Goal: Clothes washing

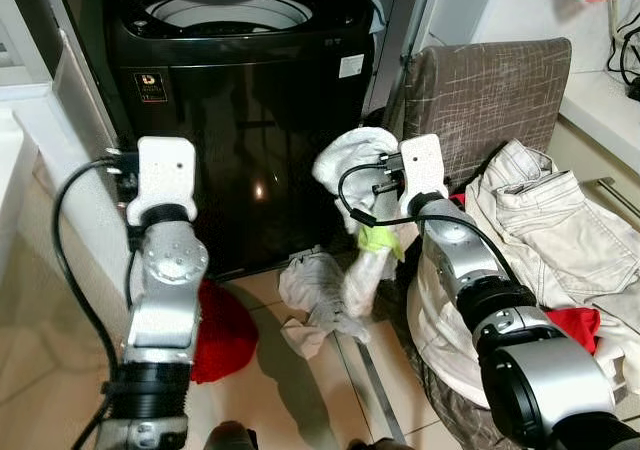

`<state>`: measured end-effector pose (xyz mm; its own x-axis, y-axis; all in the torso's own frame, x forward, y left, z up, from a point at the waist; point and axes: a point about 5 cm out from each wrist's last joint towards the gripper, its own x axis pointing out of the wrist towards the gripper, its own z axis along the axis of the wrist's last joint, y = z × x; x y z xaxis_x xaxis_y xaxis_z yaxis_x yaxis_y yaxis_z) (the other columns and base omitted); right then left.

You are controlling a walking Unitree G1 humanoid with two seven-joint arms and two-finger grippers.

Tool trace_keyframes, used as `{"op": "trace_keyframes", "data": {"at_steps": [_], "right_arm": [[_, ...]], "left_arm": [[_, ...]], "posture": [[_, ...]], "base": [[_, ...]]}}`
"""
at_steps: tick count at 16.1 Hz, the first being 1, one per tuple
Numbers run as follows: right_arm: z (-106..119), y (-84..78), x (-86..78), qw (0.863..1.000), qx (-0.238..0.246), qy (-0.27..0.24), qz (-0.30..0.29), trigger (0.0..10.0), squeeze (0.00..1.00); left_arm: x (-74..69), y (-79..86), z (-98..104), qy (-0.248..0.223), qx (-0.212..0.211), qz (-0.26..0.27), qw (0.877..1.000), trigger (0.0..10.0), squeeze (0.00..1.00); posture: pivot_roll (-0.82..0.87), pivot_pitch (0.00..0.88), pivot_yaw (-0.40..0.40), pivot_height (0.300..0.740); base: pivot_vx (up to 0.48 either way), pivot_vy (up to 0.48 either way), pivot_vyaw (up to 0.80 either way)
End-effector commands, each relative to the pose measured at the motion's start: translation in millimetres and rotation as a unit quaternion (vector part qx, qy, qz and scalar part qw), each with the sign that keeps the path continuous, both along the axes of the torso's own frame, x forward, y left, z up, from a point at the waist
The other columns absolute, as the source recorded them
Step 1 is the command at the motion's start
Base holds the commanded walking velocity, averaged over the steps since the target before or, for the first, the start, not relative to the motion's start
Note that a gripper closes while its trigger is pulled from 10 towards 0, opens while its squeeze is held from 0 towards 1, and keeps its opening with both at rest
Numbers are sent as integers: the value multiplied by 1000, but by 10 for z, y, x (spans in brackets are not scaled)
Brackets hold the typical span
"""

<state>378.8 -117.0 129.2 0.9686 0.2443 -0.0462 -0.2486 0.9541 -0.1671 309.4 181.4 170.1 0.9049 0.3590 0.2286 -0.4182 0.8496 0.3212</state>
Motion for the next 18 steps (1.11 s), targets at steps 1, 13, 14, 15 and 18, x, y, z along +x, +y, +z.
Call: {"op": "trace_keyframes", "data": {"at_steps": [1,13,14,15,18], "right_arm": [[37,-21,7,1000,12,-10,-2,10000,0],[-272,-228,-175,999,45,18,16,10000,0],[-261,-200,-175,998,56,17,22,10000,0],[-223,-129,-174,997,56,7,44,10000,0],[-210,87,-165,994,57,15,87,10000,0]], "left_arm": [[-6,-46,-110,26,-3,-13,1000,10000,0],[-198,-139,-531,104,29,-23,994,10000,0],[-212,-100,-543,105,5,-13,994,10000,0],[-221,-78,-527,101,6,-5,995,10000,0],[-201,-47,-476,90,13,17,996,10000,0]], "posture": [[59,16,-72,740],[42,0,-91,740],[49,0,-94,740],[53,0,-96,740],[82,0,-126,740]], "base": [[0,0,475],[0,-160,107],[0,0,0],[0,0,0],[0,0,0]]}}
